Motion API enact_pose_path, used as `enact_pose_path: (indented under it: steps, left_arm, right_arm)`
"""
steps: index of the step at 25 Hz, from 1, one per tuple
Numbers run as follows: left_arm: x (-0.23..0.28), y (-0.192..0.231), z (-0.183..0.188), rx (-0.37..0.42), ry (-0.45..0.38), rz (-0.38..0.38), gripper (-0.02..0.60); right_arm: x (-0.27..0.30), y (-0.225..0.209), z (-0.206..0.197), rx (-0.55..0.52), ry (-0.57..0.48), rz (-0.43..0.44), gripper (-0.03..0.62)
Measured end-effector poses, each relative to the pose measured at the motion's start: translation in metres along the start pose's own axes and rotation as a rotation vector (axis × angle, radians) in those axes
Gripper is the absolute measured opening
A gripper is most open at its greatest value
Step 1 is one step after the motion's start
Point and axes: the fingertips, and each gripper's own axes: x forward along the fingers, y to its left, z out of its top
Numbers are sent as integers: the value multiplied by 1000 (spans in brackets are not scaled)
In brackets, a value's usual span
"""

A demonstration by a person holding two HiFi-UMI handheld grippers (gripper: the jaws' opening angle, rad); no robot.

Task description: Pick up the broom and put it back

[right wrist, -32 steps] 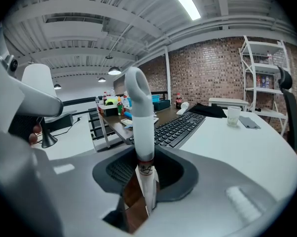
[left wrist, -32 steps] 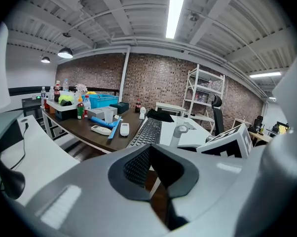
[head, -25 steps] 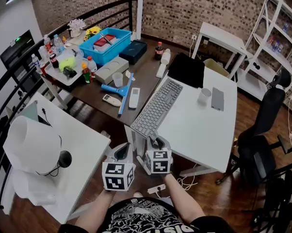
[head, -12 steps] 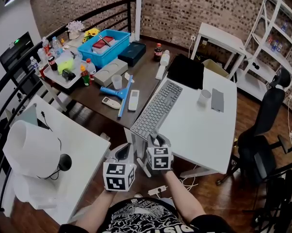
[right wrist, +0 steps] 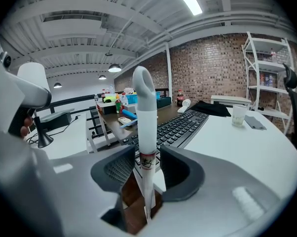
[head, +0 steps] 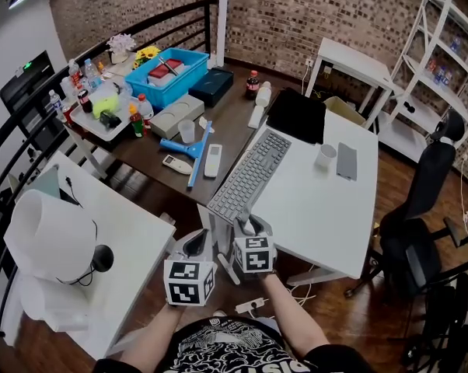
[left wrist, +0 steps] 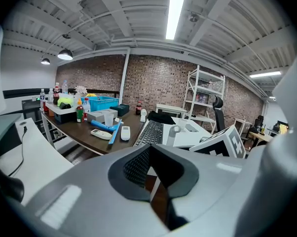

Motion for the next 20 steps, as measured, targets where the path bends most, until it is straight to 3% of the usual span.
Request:
enact_pose_path:
  steps: [11, 20]
  left_arm:
    - [-20, -29, -6, -4, -16, 15, 5]
    - [-46, -73, -16, -59, -48, 57, 5]
  right_arm:
    - [-45, 9, 5, -6, -47, 46, 127]
    - [-115, 17, 8, -38, -82, 131, 116]
